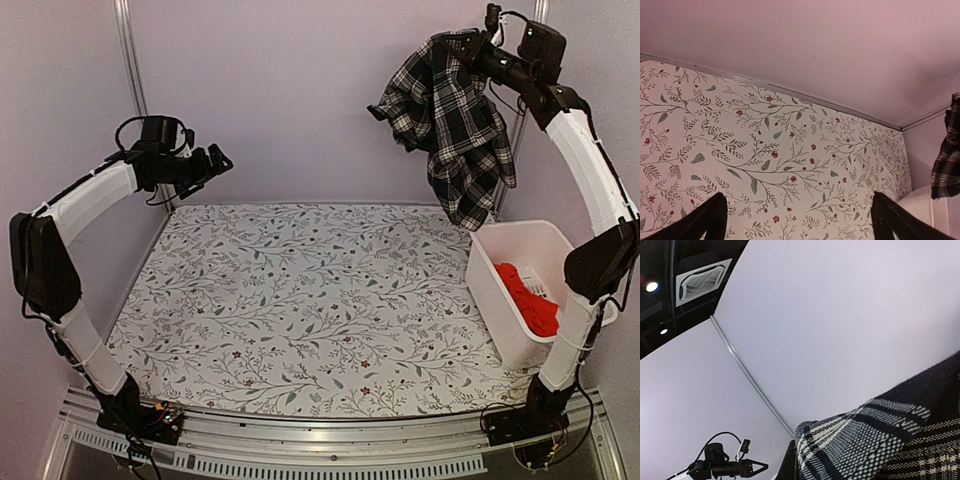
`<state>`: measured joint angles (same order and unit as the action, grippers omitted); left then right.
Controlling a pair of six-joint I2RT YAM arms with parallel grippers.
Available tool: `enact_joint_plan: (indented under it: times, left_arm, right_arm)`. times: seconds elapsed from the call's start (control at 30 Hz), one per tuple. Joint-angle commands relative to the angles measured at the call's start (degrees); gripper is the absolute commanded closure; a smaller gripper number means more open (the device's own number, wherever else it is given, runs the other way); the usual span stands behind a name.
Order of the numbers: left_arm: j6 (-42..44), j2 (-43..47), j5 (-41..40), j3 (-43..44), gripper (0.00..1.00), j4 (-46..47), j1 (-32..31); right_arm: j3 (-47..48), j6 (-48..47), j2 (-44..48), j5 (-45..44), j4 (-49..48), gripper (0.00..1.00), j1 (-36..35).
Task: Fold and stack the mixed laundry pile
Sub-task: Place the crumpled skirt at the center of the board.
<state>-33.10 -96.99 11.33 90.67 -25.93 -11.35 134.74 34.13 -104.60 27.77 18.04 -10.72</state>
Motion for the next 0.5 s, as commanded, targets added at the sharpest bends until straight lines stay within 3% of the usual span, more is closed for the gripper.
enact_joint_plan:
  times: [0.0,0.23,0.37,0.4,0.47]
  left_arm:
    - [-3.8,3.7,-0.8,-1.8,0.0,0.5,2.8]
    - [-6.9,8.0,-0.3,-7.2,0.0,1.4,6.1]
    - [-7.6,10.0,-0.8,-9.6,0.0,1.3,7.0]
    - [-7.4,10.4,-0.9,-10.2,0.0,1.3,7.1]
    - [-6.6,11.0,-0.7,-11.3,0.0,1.1,7.1]
  right_arm:
    - [5.4,4.9,-7.5,7.3,-13.8,1.0,-9.8]
    - [9.5,10.5,-17.6,15.4,-20.6,1.0,-19.1]
    - [-2.8,7.2,-15.7,15.1,-15.6,1.0,-17.1]
    - [-8.3,4.9,-13.8,12.6,-12.9,0.93,-16.0]
    - [-16.5,-0.9,-10.5,7.8,-4.9,0.58,-13.4]
